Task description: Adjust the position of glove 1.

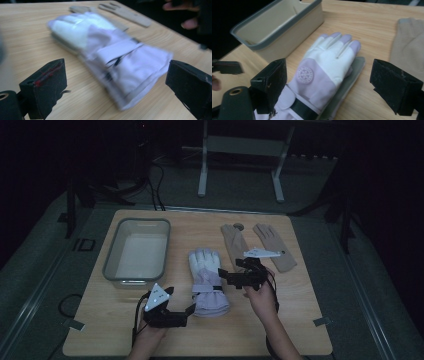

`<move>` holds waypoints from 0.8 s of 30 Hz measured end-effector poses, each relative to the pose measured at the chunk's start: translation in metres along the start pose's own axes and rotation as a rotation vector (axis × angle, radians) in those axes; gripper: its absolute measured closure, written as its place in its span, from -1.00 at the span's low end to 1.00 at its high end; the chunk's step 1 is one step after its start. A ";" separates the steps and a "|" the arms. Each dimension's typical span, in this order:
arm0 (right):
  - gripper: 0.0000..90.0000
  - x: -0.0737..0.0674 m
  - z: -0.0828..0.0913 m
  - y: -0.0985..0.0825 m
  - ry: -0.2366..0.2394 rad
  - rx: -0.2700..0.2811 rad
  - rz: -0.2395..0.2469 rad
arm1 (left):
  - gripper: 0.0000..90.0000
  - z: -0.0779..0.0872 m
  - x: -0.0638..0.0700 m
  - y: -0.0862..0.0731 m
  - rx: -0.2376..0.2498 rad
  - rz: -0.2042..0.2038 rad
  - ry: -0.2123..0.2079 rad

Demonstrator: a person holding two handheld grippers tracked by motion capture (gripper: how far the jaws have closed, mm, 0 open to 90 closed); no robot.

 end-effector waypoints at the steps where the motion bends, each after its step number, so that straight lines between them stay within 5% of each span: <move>1: -0.67 0.000 -0.002 -0.001 -0.005 -0.023 0.007 | -0.91 -0.002 0.001 0.003 0.002 -0.003 0.002; 4: -0.79 -0.001 -0.009 -0.004 -0.030 -0.052 0.042 | -0.86 -0.010 0.002 0.013 -0.002 -0.001 -0.018; 9: -0.69 0.003 -0.029 -0.010 -0.020 -0.093 0.001 | -0.67 -0.022 -0.006 0.011 -0.072 0.039 -0.007; 14: -0.54 0.010 -0.052 -0.018 -0.021 -0.135 -0.021 | -0.55 -0.035 -0.008 -0.009 -0.147 0.074 0.007; 20: -0.62 0.026 -0.075 -0.047 -0.094 -0.263 0.001 | -0.59 -0.048 -0.011 -0.032 -0.246 0.107 0.016; 24: -0.72 0.025 -0.078 -0.056 -0.059 -0.296 -0.011 | -0.59 -0.054 -0.014 -0.039 -0.271 0.114 0.016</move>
Point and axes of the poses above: each handheld gripper's, and its own axes: z roughly backward along the jaws, y roughly out of its top, x roughly to its right, the point moved 9 cm from there along -z, roughly forward along the jaws, and after that the axes turned 5 degrees about -x, right-handed, at the moved point
